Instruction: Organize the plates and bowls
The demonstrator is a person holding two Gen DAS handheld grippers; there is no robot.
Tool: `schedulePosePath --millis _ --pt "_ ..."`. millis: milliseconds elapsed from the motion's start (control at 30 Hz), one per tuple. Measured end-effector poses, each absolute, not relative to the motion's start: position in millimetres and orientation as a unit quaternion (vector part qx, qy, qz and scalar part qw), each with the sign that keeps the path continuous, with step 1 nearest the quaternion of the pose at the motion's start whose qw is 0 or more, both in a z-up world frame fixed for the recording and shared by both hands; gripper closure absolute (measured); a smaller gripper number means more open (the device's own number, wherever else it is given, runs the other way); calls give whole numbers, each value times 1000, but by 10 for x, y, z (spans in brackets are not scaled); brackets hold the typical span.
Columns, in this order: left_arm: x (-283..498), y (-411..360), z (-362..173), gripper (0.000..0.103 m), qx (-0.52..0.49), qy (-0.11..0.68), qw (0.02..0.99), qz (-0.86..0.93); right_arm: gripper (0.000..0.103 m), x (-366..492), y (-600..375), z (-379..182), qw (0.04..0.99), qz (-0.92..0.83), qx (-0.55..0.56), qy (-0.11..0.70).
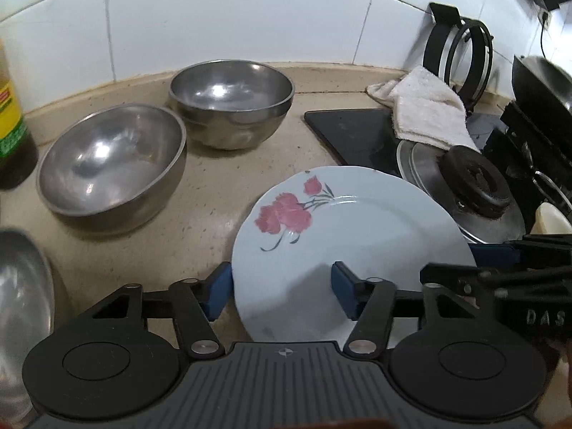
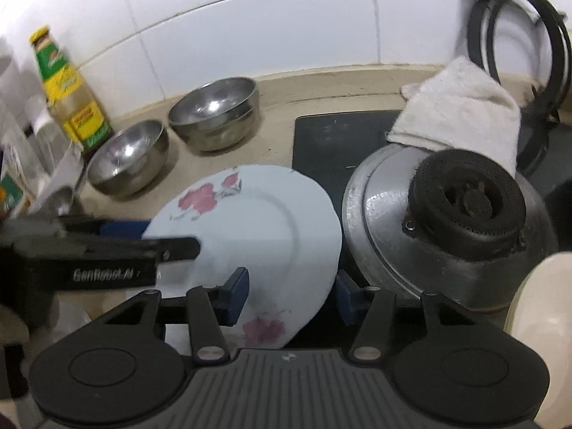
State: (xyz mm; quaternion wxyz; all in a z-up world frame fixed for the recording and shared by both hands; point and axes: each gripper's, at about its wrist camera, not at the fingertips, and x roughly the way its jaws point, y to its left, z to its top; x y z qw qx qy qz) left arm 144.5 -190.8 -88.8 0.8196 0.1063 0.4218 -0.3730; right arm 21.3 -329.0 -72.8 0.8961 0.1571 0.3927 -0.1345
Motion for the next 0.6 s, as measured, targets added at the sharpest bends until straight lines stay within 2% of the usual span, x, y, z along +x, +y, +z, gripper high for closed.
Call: schedulePosePath --millis 600 --pt "1402 -1750 -623 40 72 396 839 -366 56 214 -3312 -681 892 -122 195 388"
